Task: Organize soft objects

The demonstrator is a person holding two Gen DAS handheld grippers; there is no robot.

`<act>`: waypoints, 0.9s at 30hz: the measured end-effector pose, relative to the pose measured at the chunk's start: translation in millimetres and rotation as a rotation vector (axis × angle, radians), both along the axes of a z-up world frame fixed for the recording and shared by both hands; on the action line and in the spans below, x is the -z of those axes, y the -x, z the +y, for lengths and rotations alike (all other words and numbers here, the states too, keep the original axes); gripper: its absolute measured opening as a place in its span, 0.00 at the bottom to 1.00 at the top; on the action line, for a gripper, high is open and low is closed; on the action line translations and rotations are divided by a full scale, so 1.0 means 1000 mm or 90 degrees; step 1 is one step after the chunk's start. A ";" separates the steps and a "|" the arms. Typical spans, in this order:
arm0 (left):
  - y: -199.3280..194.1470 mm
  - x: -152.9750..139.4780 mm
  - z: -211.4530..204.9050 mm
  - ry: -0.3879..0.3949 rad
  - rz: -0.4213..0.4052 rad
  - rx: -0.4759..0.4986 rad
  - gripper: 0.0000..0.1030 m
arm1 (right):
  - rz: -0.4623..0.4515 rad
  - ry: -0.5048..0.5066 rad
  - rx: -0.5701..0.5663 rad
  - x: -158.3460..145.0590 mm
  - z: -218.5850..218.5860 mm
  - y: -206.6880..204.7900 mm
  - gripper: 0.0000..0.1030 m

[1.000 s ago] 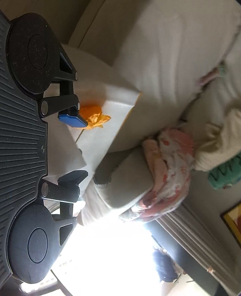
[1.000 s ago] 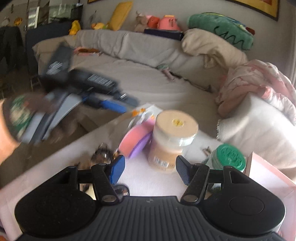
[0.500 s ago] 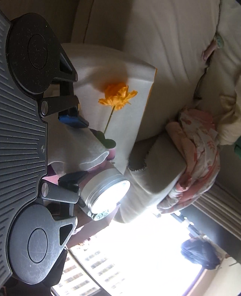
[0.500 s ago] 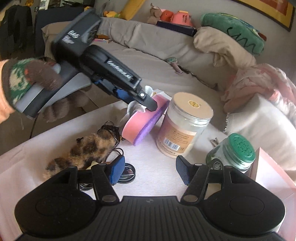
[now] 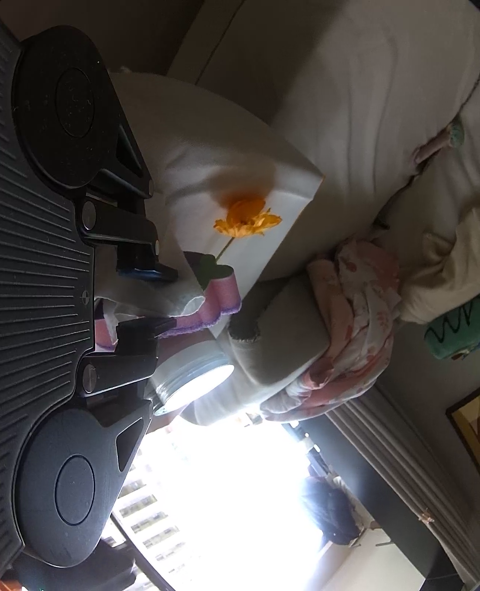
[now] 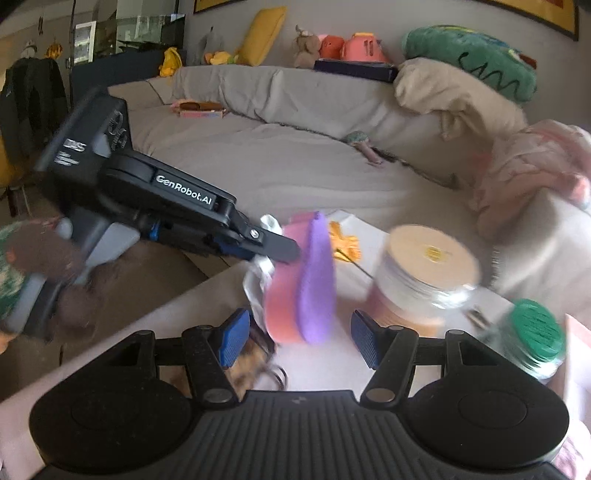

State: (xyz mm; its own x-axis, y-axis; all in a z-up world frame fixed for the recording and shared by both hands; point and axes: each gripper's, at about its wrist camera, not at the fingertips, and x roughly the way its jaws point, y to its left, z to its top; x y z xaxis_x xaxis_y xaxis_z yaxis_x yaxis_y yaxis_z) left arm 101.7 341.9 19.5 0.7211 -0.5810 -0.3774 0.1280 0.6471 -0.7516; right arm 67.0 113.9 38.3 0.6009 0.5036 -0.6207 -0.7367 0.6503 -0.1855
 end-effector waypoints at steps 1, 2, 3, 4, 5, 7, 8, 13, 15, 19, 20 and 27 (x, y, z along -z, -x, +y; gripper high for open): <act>0.001 0.000 0.001 0.001 -0.001 0.000 0.22 | -0.012 0.015 -0.002 0.004 0.006 -0.001 0.59; 0.001 -0.001 0.002 -0.001 -0.002 -0.003 0.22 | -0.016 0.028 -0.001 0.007 0.009 -0.003 0.50; 0.002 -0.001 0.004 -0.004 -0.003 -0.009 0.21 | -0.006 0.029 0.002 0.007 0.009 -0.006 0.43; 0.003 -0.001 0.007 -0.006 -0.004 -0.015 0.19 | 0.014 0.018 0.008 0.005 0.007 -0.009 0.32; 0.004 0.000 0.010 0.000 -0.007 -0.018 0.19 | 0.034 -0.002 0.015 0.003 0.001 -0.012 0.32; 0.005 0.001 0.014 0.001 -0.010 -0.028 0.17 | 0.058 -0.032 0.033 -0.003 -0.009 -0.017 0.32; 0.005 0.001 0.016 -0.003 -0.009 -0.033 0.17 | 0.071 -0.044 0.048 -0.005 -0.014 -0.021 0.31; -0.001 0.009 0.010 -0.009 0.013 -0.019 0.15 | 0.123 -0.079 0.072 -0.007 -0.028 -0.034 0.32; -0.003 0.011 0.003 -0.019 0.021 -0.007 0.14 | 0.102 -0.073 0.080 -0.004 -0.026 -0.033 0.37; -0.007 0.012 -0.009 -0.029 0.015 0.015 0.15 | 0.075 -0.076 0.089 -0.003 -0.027 -0.029 0.41; -0.008 0.012 -0.012 -0.033 0.011 0.022 0.16 | 0.067 -0.077 0.092 -0.004 -0.029 -0.027 0.41; -0.019 0.019 -0.021 -0.024 0.041 0.043 0.18 | 0.041 -0.070 0.092 -0.006 -0.036 -0.022 0.47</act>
State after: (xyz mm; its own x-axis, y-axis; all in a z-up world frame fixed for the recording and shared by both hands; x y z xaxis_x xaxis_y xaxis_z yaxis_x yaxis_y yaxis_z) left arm 120.4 320.4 0.4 0.6543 -0.6122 -0.4440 0.1244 0.6662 -0.7354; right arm 89.1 78.3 44.6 0.6334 0.4811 -0.6062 -0.6417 0.7643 -0.0640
